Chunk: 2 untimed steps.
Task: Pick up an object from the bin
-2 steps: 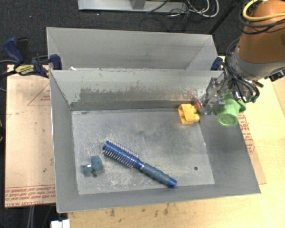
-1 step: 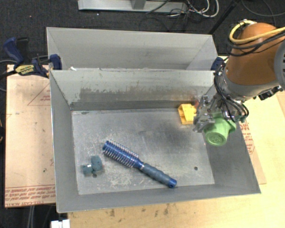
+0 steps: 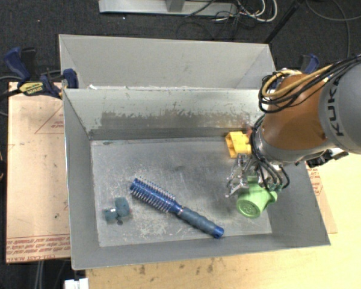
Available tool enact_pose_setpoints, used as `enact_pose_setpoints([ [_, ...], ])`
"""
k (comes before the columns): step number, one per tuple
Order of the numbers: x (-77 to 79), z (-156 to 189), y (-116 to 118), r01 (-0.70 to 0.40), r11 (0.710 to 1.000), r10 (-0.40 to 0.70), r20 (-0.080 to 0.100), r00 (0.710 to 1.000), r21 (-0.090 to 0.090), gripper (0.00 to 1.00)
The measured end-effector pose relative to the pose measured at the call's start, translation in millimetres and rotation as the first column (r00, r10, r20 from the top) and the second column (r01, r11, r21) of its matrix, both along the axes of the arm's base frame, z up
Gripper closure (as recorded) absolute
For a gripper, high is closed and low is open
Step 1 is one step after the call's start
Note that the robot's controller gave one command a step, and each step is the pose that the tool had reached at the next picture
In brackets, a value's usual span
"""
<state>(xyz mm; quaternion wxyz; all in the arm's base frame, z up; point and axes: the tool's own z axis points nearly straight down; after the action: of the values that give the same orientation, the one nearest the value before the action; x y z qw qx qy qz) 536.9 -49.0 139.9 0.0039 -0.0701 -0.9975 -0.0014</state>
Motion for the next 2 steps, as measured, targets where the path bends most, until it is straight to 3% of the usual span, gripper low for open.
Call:
enact_pose_setpoints([
  [1, 2.4, 3, -2, 0.001, 1.0, -0.001, 0.008, 1.0, -0.002, 0.0],
  [2, -29.2, -26, 71, -0.138, 0.99, 0.138, 0.004, 0.99, 0.001, 0.0],
])
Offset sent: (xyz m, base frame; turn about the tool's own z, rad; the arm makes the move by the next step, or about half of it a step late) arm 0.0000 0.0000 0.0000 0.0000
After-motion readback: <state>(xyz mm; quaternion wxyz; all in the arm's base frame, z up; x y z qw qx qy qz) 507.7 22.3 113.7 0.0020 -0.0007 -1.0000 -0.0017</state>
